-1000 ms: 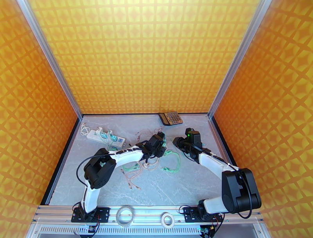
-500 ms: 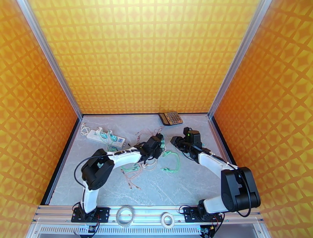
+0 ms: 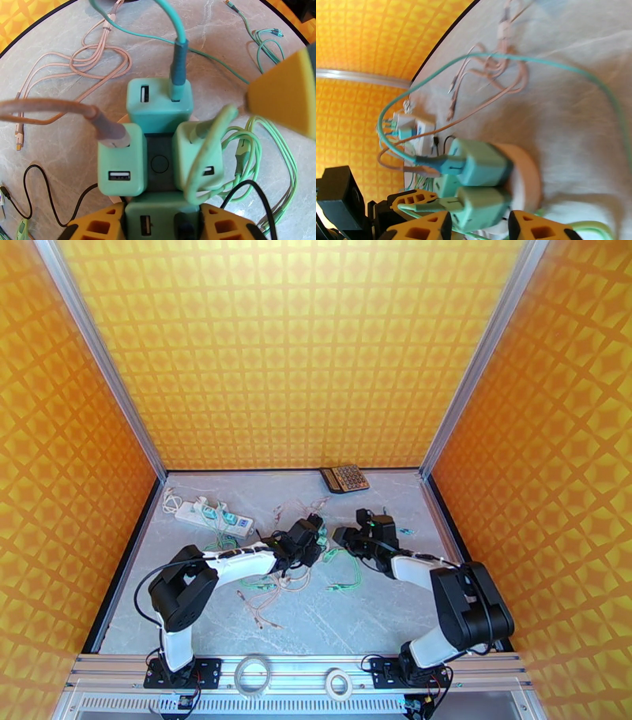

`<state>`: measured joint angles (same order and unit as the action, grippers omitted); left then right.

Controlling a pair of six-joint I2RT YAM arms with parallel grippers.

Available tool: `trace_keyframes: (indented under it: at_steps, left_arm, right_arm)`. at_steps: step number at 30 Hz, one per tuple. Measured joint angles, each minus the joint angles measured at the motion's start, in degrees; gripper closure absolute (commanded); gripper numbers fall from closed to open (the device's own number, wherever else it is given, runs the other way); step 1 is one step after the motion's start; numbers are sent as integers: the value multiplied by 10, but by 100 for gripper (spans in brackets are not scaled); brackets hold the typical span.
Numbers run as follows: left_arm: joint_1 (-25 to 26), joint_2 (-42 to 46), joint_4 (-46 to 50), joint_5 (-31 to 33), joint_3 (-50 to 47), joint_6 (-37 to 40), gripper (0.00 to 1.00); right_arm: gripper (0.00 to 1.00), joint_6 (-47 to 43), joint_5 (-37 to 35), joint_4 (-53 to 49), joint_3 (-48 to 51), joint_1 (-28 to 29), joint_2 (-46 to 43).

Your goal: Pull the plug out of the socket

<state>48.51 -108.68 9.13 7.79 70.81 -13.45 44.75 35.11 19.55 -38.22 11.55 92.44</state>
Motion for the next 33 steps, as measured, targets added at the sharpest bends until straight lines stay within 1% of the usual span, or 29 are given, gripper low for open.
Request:
trace_keyframes:
  at_steps: [12,17,25,33]
  left_arm:
    - [-2,0,0,-2,0,-11,64]
    - [-2,0,0,-2,0,-13,64]
    - [-2,0,0,-2,0,-13,64]
    - [-2,0,0,-2,0,-13,64]
  right_arm:
    - [56,-16,10,-6,-33,18,36]
    - [55,-20,10,-13,-33,18,33]
    - [54,-33,14,-32,-9,26,-7]
    - [56,-37,22,-42,-17,26,4]
